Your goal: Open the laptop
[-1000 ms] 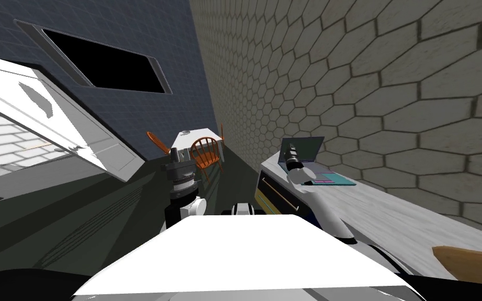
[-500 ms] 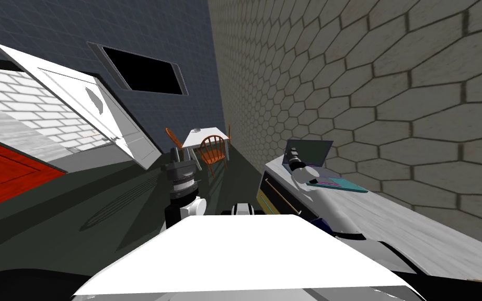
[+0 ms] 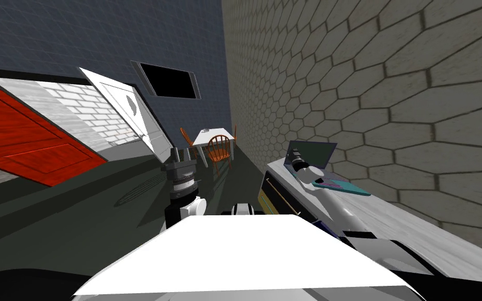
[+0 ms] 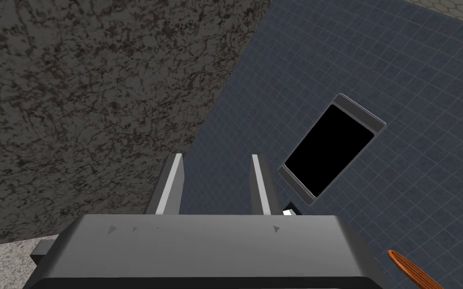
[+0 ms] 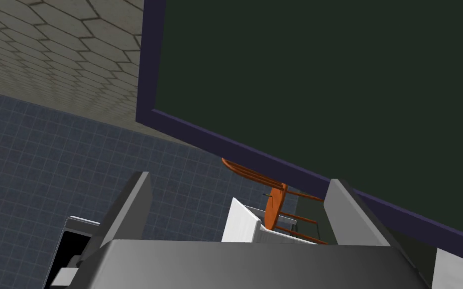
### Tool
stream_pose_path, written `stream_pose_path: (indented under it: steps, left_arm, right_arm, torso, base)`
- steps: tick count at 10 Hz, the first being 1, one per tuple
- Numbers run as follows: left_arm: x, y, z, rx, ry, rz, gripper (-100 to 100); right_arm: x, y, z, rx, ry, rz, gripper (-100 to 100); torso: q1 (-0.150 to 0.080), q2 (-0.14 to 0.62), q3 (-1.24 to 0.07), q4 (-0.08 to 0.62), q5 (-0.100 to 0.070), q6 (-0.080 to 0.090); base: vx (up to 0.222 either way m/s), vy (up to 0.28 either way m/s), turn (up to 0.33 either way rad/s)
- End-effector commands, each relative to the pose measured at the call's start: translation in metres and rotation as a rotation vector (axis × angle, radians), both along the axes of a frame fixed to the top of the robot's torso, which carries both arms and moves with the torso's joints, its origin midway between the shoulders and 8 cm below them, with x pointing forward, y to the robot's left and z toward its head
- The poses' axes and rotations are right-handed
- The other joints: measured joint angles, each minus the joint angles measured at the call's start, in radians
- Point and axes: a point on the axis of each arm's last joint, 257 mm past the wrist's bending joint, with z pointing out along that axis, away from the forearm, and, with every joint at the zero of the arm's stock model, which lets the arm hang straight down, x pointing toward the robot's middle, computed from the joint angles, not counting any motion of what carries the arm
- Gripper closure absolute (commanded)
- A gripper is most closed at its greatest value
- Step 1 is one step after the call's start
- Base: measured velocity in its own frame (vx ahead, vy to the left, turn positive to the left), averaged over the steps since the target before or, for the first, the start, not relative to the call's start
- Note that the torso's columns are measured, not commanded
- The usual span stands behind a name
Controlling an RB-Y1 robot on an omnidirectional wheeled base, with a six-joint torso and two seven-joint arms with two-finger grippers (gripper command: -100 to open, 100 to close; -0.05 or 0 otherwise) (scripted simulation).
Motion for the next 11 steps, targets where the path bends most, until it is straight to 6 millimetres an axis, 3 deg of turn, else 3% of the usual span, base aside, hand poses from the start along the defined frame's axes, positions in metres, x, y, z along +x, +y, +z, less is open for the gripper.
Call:
stream_pose_path:
  steps: [1, 4, 9, 11]
  left_arm:
    - [0.0, 0.0, 0.0, 0.0, 0.0, 0.0, 0]
    - [0.0, 0.0, 0.0, 0.0, 0.0, 0.0, 0]
    - [0.0, 0.0, 0.0, 0.0, 0.0, 0.0, 0]
    - [0.0, 0.0, 0.0, 0.0, 0.0, 0.0, 0]
  right_arm:
    - [-0.002, -0.022, -0.016, -0.024, 0.046, -0.003, -100]
    - [-0.002, -0.037, -0.018, -0.047, 0.067, 0.001, -100]
    - [-0.005, -0.082, -0.011, -0.113, 0.111, 0.005, -100]
    - [-0.006, -0.087, -0.017, -0.111, 0.122, -0.005, -100]
  torso:
    - [-0.002, 0.001, 0.0, 0.0, -0.001, 0.0]
    - [-0.006, 0.002, 0.001, 0.001, -0.002, 0.005]
    - [-0.012, 0.002, 0.001, 0.001, -0.003, 0.01]
    - [-0.015, 0.006, 0.004, 0.004, -0.002, 0.014]
  base:
    - [-0.075, -0.046, 0.145]
    - [-0.056, -0.041, 0.131]
    - [-0.08, -0.046, 0.169]
    - [-0.058, -0.022, 0.05]
